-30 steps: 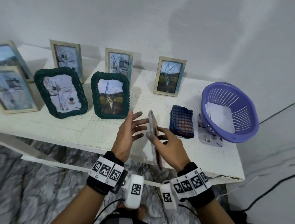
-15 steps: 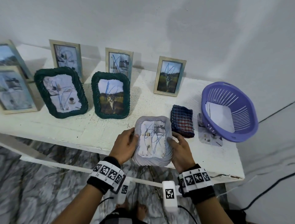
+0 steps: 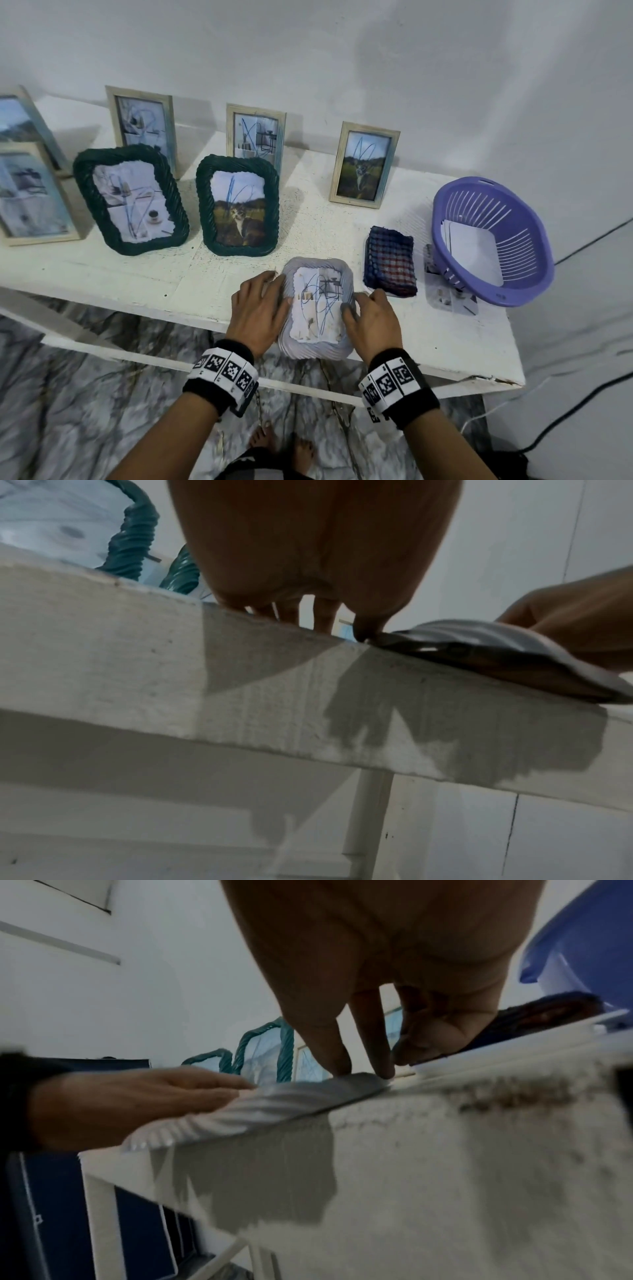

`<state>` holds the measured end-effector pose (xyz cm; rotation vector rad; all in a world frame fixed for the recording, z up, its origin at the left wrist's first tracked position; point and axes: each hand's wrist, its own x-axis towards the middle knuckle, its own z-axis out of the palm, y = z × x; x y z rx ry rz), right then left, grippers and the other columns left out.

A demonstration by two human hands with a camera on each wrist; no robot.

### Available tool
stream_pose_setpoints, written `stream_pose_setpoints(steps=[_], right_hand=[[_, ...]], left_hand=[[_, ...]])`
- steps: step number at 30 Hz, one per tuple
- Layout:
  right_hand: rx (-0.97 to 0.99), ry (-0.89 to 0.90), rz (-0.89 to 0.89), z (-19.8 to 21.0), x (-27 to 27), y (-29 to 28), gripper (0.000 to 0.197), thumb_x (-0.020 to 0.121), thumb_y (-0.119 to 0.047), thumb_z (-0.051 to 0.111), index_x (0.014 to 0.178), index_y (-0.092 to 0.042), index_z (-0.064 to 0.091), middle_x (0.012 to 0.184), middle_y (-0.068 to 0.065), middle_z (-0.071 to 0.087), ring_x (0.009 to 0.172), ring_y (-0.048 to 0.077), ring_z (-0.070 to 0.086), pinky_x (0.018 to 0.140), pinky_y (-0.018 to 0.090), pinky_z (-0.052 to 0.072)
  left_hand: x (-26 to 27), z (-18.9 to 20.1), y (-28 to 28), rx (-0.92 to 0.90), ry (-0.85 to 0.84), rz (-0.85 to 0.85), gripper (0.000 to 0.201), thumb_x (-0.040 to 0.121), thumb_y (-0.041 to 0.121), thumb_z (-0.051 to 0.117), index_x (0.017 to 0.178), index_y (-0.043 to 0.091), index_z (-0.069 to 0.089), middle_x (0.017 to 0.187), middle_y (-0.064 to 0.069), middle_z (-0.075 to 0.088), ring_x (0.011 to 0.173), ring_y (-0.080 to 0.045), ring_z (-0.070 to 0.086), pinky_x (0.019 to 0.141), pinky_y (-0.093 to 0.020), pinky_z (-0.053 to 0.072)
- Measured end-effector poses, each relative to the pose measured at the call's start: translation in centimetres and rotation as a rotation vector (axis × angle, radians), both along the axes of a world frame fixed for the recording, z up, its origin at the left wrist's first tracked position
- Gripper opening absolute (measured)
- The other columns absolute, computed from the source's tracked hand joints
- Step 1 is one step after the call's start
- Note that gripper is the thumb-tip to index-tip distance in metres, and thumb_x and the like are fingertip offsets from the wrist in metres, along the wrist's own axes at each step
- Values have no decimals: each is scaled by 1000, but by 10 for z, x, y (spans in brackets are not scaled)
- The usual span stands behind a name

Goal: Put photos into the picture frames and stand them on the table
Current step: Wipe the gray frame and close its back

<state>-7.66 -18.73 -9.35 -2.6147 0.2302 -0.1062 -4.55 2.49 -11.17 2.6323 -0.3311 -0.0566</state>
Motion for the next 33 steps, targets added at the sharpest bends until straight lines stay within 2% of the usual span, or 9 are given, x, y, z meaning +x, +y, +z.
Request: stream_pose_setpoints(steps=[2,4,7,12,17,24,27,30,33], right_hand=[[-5,-32,5,9,4,-4,26,91,-27,61,98,-3,68,97,16,58,82,34,59,69,35,46],[-2,-113,-28,20,15,-13,26,92,-30,59,95,-6,67,94,13,60,82,31,59,67,34,46],[-83,-177,-111,35,39,-29,24,91,-29,58,94,-6,62,99,16,59,91,34,55,69,37,45],[-286,157,-125,45,75,-50,51,94,-46,49,125,-6,48,130,22,45,121,39,39,89,46,42],[-372,286,-71,33,87,-47,58,90,-55,52,126,-9,45,132,21,43,122,38,38,86,43,44],[-417,292,-82,29,96,-46,49,91,-36,57,129,-9,42,130,20,43,120,40,40,84,43,47],[-466,267,-94,24,97,-45,44,92,-18,54,132,-9,40,130,21,45,116,40,43,84,43,47],[-399,226,-98,25,101,-54,43,90,-7,48,133,-6,40,128,22,49,113,41,47,85,42,45],[-244,171,-99,40,105,-66,31,90,-10,50,120,-2,46,115,24,59,102,41,56,79,42,45]], left_hand=[[1,1,4,-8,12,-46,71,94,65,18,143,20,45,149,-7,40,128,-29,39,99,-47,37],[4,0,11,-24,40,-108,78,91,72,12,151,25,31,160,0,24,141,-23,25,110,-46,27],[10,-1,19,20,45,-251,88,83,84,18,155,35,5,164,9,-2,150,-14,0,118,-41,11],[16,3,21,167,71,-403,118,67,97,30,154,29,-10,160,11,-22,147,-8,-22,121,-42,-4],[16,2,23,226,36,-445,128,65,96,39,154,22,-15,160,7,-25,147,-11,-23,121,-40,-7],[16,3,22,219,34,-458,129,65,96,40,154,20,-14,160,5,-24,147,-11,-22,120,-41,-6],[16,4,23,218,43,-470,129,66,96,42,153,20,-16,160,4,-25,147,-11,-23,120,-41,-7],[16,5,24,215,45,-484,131,65,96,42,153,19,-16,160,3,-26,147,-12,-23,120,-42,-8],[15,5,23,253,47,-483,134,62,98,40,152,18,-19,159,3,-29,146,-12,-25,120,-43,-7]])
